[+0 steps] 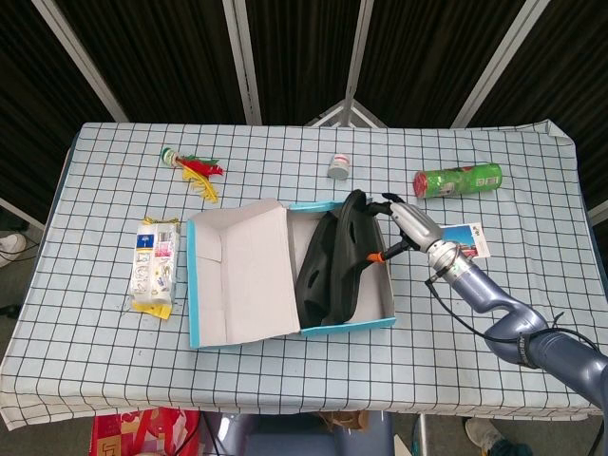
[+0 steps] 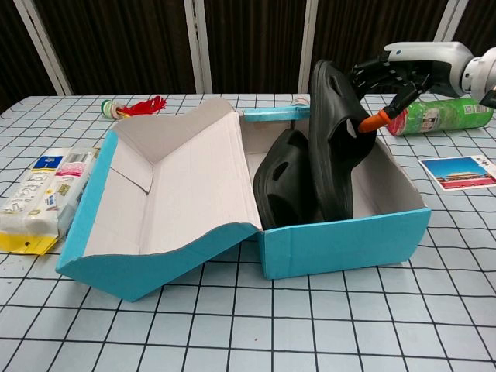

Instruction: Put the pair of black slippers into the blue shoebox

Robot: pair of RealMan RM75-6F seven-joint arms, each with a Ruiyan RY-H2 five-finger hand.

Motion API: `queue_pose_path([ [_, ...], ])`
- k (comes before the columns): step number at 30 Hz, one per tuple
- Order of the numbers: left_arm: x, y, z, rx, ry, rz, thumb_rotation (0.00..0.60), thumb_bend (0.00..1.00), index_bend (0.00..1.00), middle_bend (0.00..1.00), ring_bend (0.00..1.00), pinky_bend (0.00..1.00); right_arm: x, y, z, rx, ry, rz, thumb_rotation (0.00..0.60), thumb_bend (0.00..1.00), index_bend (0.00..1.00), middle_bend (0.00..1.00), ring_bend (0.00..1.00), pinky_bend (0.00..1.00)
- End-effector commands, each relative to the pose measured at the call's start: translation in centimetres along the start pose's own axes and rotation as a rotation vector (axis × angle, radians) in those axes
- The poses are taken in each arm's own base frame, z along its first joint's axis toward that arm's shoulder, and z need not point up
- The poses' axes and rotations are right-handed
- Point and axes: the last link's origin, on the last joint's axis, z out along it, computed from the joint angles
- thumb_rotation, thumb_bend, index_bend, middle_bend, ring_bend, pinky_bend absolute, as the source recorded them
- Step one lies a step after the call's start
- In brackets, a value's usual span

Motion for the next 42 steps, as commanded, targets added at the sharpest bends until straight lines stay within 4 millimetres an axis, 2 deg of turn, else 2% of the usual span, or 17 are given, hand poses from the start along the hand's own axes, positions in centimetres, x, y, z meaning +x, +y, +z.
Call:
queue_pose_path([
  [1,0.0,0.0,0.0,0.001,0.0,-0.001,0.6,0.25,0.1,0.0,0.02,0.1,-0.2,-0.1,0.1,0.001,-0.009,-0.002,0.6,0.58,0.62,0.51,0.29,0.0],
  [15,0.1,-0.2,0.1,0.001,0.0,-0.013,0.6,0.25,0.1,0.0,0.02,0.1,-1.8,-0.6,1.1,-0.003,-0.043,-0.016,0.6,0.58,0.63,0.51,0.29,0.0],
  [28,0.1,-0.2,0.1,0.0,-0.003,-0.015,0.6,0.25,0.1,0.0,0.02,0.1,-3.7,0.2,1.6,-0.047,-0.12,-0.054,0.6,0.58,0.63,0.51,0.3,0.0],
  [42,0.0,-0.2,0.2,-0.002,-0.005,-0.014,0.6,0.25,0.1,0.0,0.02,0.1,-4.7,1.1,1.9,-0.069,-0.151,-0.096,0.6,0.59,0.64,0.51,0.3,0.0],
])
